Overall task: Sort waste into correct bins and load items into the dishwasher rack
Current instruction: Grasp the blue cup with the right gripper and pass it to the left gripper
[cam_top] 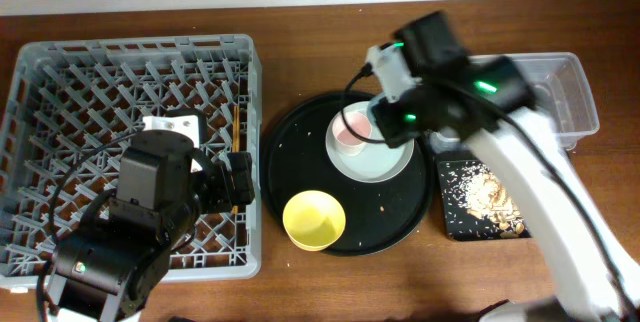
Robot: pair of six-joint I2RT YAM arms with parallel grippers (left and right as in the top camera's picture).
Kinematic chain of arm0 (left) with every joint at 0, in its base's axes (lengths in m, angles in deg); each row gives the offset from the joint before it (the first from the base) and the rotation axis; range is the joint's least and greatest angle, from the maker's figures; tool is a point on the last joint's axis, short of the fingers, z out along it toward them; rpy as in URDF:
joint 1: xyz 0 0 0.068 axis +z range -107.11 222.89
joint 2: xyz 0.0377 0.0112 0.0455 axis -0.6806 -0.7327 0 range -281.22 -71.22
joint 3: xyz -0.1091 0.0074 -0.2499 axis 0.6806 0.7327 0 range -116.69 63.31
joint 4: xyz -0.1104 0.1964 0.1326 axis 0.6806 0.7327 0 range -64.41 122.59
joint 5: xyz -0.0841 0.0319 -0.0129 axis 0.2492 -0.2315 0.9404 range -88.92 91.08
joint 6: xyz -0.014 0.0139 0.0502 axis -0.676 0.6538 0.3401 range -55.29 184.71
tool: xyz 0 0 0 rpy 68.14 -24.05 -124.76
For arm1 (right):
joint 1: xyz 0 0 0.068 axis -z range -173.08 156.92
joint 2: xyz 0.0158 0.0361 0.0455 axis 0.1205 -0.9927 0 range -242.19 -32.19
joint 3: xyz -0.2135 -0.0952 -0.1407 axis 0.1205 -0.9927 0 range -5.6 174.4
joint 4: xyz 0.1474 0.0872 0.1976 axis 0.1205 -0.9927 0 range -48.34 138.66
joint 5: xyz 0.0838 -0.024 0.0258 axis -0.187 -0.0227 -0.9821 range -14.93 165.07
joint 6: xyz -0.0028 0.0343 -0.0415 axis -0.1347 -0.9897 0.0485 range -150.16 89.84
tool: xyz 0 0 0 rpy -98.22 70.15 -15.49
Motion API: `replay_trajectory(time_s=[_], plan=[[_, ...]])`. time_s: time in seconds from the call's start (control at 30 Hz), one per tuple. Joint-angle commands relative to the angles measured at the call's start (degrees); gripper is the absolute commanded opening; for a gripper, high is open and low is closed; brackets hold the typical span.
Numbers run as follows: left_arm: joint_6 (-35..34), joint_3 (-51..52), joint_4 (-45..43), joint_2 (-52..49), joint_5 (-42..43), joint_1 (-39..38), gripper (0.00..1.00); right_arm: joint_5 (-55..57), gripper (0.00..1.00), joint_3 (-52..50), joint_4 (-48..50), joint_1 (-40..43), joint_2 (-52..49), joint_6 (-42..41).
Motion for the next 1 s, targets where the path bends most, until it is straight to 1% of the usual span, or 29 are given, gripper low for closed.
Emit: replay_trajectory(time_s=[0.0,0.03,0.07,0.1,0.13,0.17,0.2,0.23,0.27,0.3,0.37,0.4,0.43,0.47,0.5,0.63,0.67,0.73,0.8,0.83,0.97], plan=[[0.5,-0.3,-0.1,0.2,-0.3,0.0,0.99,-17.4,0.04,1.6,-0.4,5.7,8.6,1.0],[0.5,-0.3,-0.1,0.2,-0.3,0.0,0.99,-23.8,0.04,1.6,-0.7,8.2,9.3,3.8],[0.5,-0.3,-0.3,0.2,-0.3,0.0,0.99,-37.9,0.04,1.5,-2.6,12.6,9.2,8.8],[0.5,-0.3,-2.9,0.2,-0.3,0.0,0.99,-44.1,0.04,1.4,-4.4,14.2,8.7,12.2],[0.5,-0.3,-3.7,0.2,-0.3,0.0,0.99,-49.3,0.04,1.4,-6.6,15.1,7.9,16.1],[1.8,-0.4,-3.8,0.4,3.4,0.0,0.99,-53.0,0.04,1.4,-8.9,15.4,7.1,20.6],[6.7,-0.4,-5.9,0.5,11.9,0.0,0.99,-53.8,0.04,1.4,-9.5,15.4,6.7,21.8],[13.1,-0.4,-9.3,0.5,28.0,0.0,0.99,-53.9,0.04,1.4,-9.6,15.4,6.4,21.9],[15.8,-0.4,-12.9,0.2,41.7,0.0,0.99,-57.0,0.04,1.4,-9.6,15.4,6.2,24.4],[16.7,-0.4,-15.5,-0.5,49.7,0.0,0.99,-60.6,0.04,1.4,-9.6,15.4,6.2,26.0],[19.9,-0.4,-19.3,-2.6,61.1,0.0,0.99,-65.4,0.04,1.4,-9.6,15.3,6.2,26.2],[20.6,-0.4,-22.2,-3.9,68.6,0.0,0.99,-67.7,0.04,1.4,-9.9,15.3,6.2,26.2],[20.6,-0.4,-25.0,-5.1,73.5,0.0,0.99,-70.7,0.04,1.4,-10.8,15.4,6.2,26.2],[20.6,-0.4,-26.1,-6.1,73.4,0.1,0.99,-73.3,0.04,1.4,-11.6,15.4,6.3,26.2],[20.6,-0.4,-26.1,-7.0,71.6,0.6,0.99,-75.8,0.04,1.4,-12.7,15.3,6.3,26.2],[20.4,-0.4,-26.2,-9.1,71.2,3.5,0.99,-77.4,0.04,1.4,-16.7,15.3,6.4,26.2],[20.4,-0.4,-26.3,-9.0,72.1,4.6,0.99,-77.4,0.04,1.4,-17.0,15.3,6.5,26.2],[20.4,-0.4,-27.3,-9.0,79.2,7.5,0.99,-77.1,0.04,1.4,-17.3,15.3,6.5,26.2],[20.4,-0.4,-30.0,-9.0,86.1,8.4,0.99,-76.5,0.04,1.4,-17.3,15.3,6.5,26.9],[20.4,-0.4,-31.3,-9.0,89.1,8.4,0.99,-76.5,0.04,1.4,-17.3,15.3,6.5,28.8],[20.4,-0.4,-31.5,-9.0,89.1,8.4,0.99,-79.7,0.04,1.4,-16.7,15.3,6.5,29.8]])
